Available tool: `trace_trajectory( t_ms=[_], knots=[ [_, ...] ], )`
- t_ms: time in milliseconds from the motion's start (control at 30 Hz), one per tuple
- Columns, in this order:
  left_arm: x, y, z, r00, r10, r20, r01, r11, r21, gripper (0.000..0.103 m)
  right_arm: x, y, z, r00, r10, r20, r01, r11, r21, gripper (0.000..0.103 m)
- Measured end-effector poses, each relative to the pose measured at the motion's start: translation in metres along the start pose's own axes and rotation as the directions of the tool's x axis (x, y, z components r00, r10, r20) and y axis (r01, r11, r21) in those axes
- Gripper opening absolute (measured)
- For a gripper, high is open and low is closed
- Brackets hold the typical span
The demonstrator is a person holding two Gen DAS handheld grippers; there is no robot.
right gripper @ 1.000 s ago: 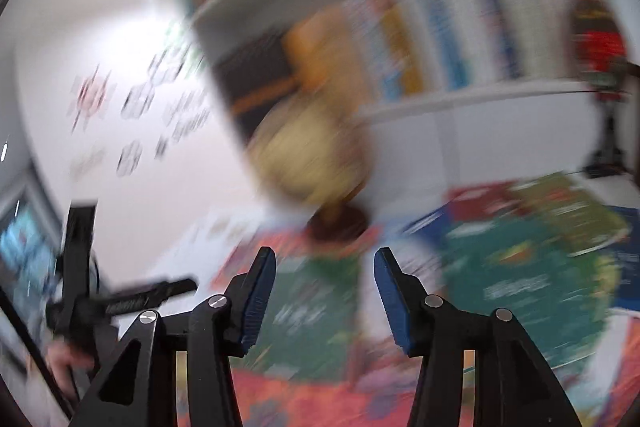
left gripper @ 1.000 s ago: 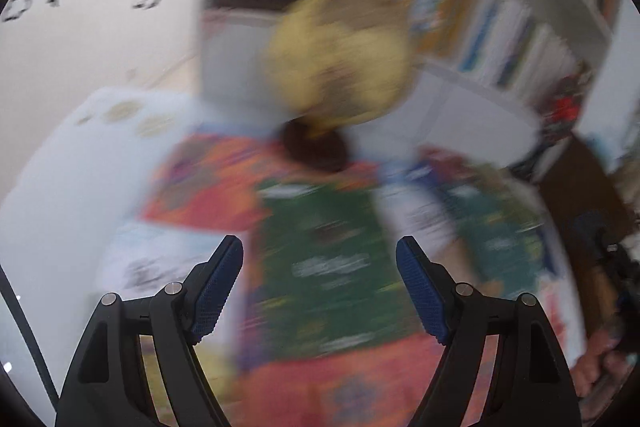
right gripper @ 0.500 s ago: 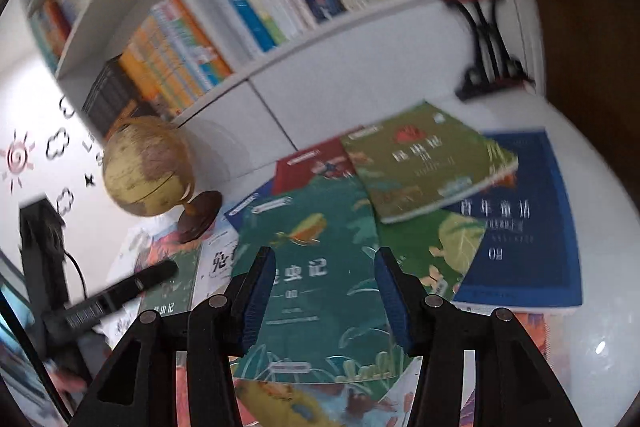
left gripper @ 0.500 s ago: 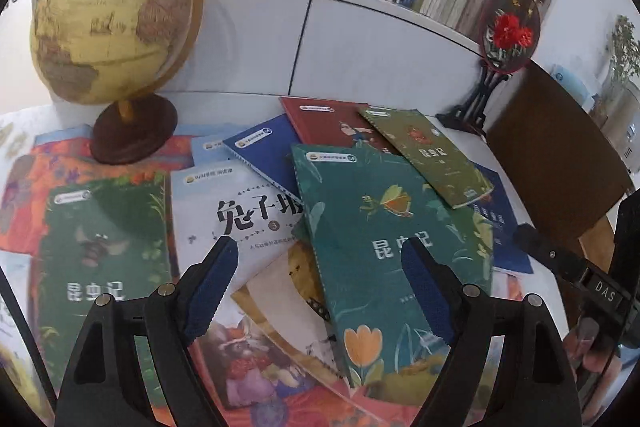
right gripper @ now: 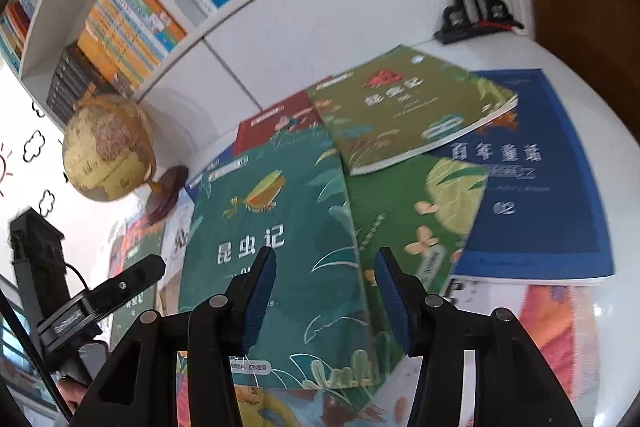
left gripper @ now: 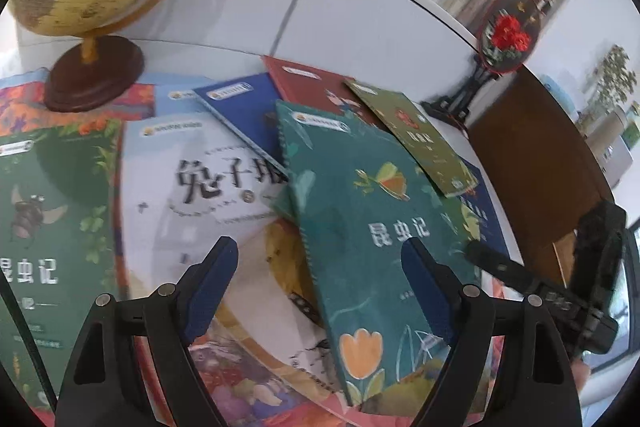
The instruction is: Organize books
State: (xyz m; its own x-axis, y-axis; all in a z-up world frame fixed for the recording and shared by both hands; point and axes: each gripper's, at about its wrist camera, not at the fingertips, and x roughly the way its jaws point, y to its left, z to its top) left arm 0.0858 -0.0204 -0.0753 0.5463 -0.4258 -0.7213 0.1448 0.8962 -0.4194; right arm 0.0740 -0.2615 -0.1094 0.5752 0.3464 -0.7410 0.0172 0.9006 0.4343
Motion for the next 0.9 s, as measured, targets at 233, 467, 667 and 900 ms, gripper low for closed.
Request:
trace_trajectory(
  t_ms=[233,467,667,900],
  knots=[
    [0.01,-0.008,-0.006,0.999,0.019,-0.039,-0.017,0.998,0.056,0.083,0.006,0.012,-0.004,0.998,-0.055,-0.004,0.055,0.998,-0.017,0.051],
    [0.009,-0.01,-0.006,0.994,-0.051,-0.094,0.058,0.996,0.069,0.083,0.008,0.025,-0.006,0.998,-0.002,-0.061,0.0,1.0,-0.029,0.052],
    [0.002,-0.013,-0.004,0.993,-0.011,-0.114,0.023,0.994,0.11,0.083,0.011,0.042,-0.012,0.994,-0.035,-0.102,0.025,0.996,-0.091,0.052],
    [-0.01,-0.014,-0.009,0.967,0.061,-0.249,-0.01,0.98,0.201,0.083,0.006,0.043,-0.023,0.956,0.085,-0.281,-0.131,0.98,-0.148,0.053]
  ],
)
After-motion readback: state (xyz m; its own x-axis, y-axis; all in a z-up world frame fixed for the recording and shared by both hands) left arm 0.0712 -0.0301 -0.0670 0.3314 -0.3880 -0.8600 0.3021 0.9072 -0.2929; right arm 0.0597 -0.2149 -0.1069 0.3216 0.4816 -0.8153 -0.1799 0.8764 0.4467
